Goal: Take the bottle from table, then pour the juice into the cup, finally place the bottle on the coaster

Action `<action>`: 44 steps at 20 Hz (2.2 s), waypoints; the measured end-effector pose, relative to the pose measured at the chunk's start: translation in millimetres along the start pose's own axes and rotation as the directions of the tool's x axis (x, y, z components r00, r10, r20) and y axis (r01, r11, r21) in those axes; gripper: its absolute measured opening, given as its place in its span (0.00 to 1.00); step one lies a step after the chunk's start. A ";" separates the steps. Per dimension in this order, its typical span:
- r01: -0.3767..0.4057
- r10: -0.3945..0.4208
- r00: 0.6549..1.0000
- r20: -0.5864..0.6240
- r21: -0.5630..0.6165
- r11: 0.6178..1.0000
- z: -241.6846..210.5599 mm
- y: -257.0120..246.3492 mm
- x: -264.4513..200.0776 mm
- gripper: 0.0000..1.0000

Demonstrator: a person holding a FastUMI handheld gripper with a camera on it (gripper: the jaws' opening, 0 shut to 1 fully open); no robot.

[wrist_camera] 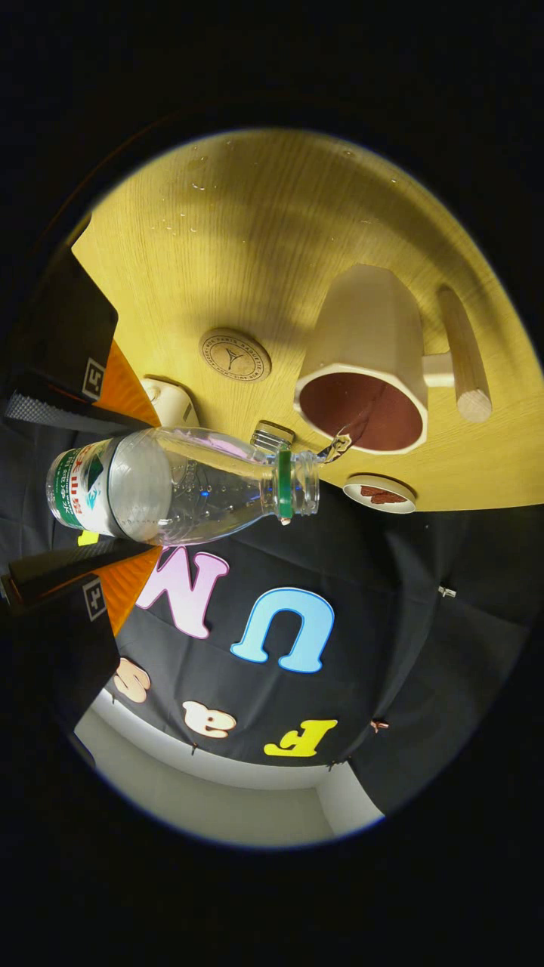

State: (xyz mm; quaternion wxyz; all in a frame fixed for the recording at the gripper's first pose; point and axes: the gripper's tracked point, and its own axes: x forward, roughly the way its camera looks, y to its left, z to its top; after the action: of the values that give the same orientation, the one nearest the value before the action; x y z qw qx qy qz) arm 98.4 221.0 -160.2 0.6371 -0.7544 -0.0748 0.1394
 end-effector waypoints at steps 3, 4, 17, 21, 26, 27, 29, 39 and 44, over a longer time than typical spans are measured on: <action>0.006 -0.006 1.000 0.005 -0.021 1.000 0.3 -2.4 -0.9 0.69; 0.008 -0.008 1.000 0.007 -0.029 1.000 0.4 -3.2 -0.5 0.69; 0.034 -0.030 0.999 0.034 -0.121 0.992 -3.7 -11.7 2.8 0.69; 0.031 -0.023 0.998 0.050 -0.152 0.988 -2.8 -11.1 1.2 0.69; 0.037 -0.027 0.998 0.061 -0.171 0.984 -2.4 -10.6 -0.2 0.69; 0.040 -0.029 0.998 0.064 -0.175 0.984 -2.3 -10.5 -0.4 0.69; 0.048 -0.035 0.997 0.070 -0.190 0.981 -1.1 -11.3 -0.7 0.69; 0.082 -0.059 0.994 0.097 -0.247 0.966 1.6 -22.5 -0.1 0.69; 0.080 -0.058 0.993 0.098 -0.241 0.967 4.5 -22.9 0.7 0.69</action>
State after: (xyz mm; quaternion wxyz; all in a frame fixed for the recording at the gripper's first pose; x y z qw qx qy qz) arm 99.1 229.5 -138.4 0.5397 -0.8170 -0.1463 0.1407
